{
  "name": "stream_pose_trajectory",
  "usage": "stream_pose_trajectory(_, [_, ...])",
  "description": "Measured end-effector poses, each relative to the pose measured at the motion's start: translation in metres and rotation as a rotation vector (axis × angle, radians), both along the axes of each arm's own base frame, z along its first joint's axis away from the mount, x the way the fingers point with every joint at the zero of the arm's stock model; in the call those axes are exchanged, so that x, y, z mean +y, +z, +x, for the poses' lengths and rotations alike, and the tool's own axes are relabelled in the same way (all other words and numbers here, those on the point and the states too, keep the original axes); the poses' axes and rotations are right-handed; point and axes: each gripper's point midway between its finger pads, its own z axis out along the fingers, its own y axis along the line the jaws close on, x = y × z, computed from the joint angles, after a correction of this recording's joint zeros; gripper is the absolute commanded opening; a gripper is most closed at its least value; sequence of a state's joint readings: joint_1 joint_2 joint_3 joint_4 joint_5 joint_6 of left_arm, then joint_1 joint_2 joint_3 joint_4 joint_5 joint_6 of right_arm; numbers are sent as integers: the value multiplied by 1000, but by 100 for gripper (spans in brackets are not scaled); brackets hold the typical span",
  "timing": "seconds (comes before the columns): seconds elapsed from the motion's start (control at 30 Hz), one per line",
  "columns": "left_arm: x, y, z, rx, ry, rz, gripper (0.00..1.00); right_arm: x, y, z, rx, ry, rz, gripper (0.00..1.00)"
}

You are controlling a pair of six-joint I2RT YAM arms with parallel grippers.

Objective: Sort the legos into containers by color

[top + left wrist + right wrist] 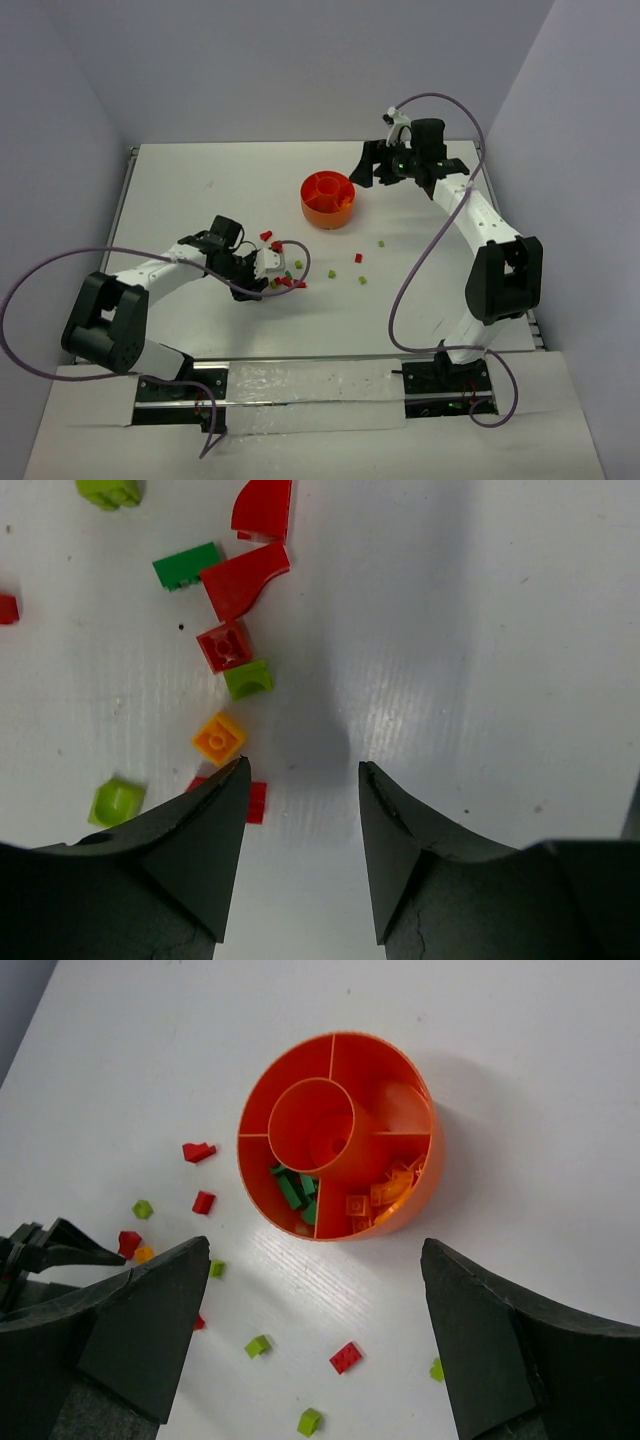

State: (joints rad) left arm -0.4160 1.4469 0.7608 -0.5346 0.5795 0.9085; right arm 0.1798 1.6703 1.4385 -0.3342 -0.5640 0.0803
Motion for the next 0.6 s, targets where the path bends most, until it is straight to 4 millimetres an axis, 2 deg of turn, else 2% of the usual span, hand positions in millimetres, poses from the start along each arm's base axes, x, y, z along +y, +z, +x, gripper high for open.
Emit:
stream_pose_trajectory(0.2, [-7, -6, 18, -49, -93, 4, 56, -2, -14, -8, 42, 1, -12, 93])
stream_pose_trajectory(0.43, [-14, -4, 36, -97, -122, -4, 50, -4, -15, -11, 37, 7, -24, 93])
stream_pose_trajectory(0.5, [-17, 1, 41, -102, -118, -13, 49, -4, -15, -11, 36, 9, -26, 93])
stream_pose_trajectory(0.6, [-30, 20, 58, -123, -92, -53, 48, -4, -16, -11, 37, 9, -27, 93])
